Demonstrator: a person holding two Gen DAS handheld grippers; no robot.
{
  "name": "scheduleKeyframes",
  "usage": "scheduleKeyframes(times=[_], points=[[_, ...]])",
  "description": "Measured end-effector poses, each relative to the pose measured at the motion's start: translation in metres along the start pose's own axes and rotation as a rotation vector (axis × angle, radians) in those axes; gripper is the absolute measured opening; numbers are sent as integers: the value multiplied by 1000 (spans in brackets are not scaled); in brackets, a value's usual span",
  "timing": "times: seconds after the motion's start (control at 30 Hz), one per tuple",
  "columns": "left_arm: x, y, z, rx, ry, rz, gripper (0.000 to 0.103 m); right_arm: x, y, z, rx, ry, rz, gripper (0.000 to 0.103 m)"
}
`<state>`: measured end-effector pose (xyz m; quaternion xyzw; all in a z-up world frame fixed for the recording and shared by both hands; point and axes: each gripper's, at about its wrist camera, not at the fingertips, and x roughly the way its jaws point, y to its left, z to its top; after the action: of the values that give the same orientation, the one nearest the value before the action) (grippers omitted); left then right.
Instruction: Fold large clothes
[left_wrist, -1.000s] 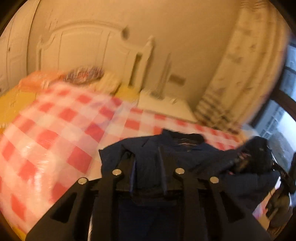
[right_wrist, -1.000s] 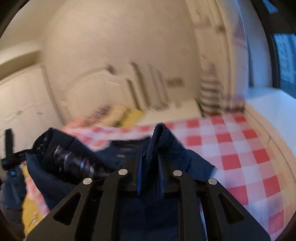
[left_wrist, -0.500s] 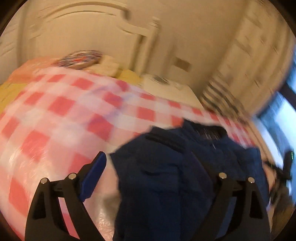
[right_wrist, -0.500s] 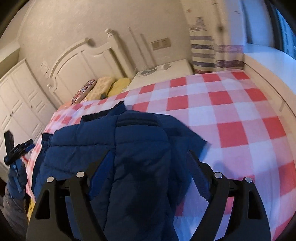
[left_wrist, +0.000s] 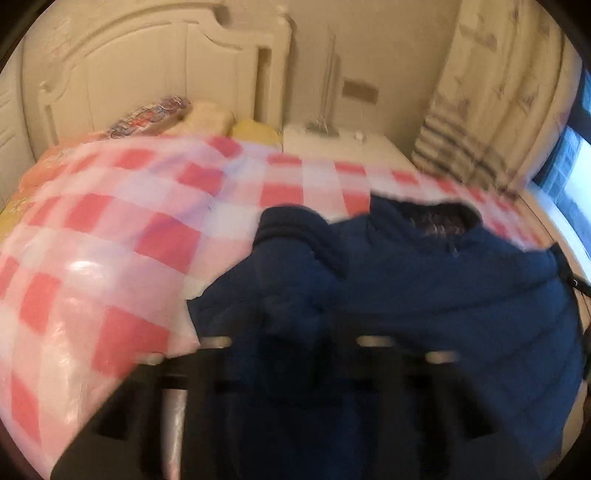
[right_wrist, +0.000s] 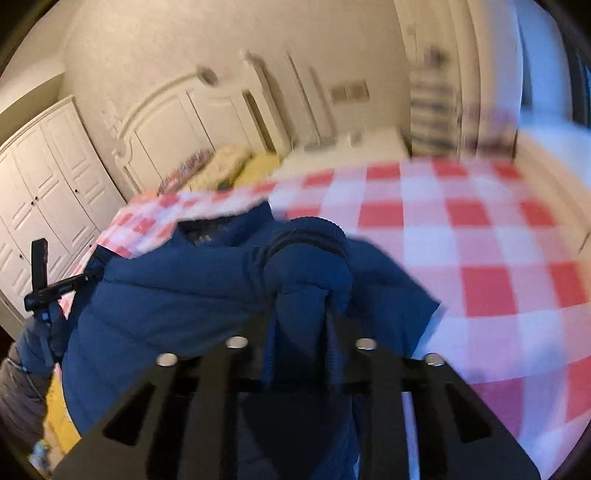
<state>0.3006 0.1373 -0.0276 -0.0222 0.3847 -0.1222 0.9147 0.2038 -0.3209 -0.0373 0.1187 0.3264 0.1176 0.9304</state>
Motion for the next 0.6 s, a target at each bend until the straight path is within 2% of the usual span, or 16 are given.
scheduleKeyframes(times=[0.03,0.07,0.2,0.3,0.37,0.47,0.6], points=[[-13,-2,3,-7,-29,-23,13,-11,9,2,-32,-29,-12,18],[-29,-7,6,3,-62,-25,11,-20,16,4,-55,-50,-19,16],[-80,-27,43,46,-144,-21,9,-65,42,42,-106,-162,-45,15],[-88,-32,85,46,-164,27,10,-67,40,76,-82,-194,-83,15],[-75,-31,110,34,-141,45,10,-53,31,100,-11,-179,-91,15],[-32,-31,130,29,-61,88,11,-17,25,113,-3,-127,-163,15],[46,-22,112,-16,57,132,13,56,2,88,73,20,-248,15]])
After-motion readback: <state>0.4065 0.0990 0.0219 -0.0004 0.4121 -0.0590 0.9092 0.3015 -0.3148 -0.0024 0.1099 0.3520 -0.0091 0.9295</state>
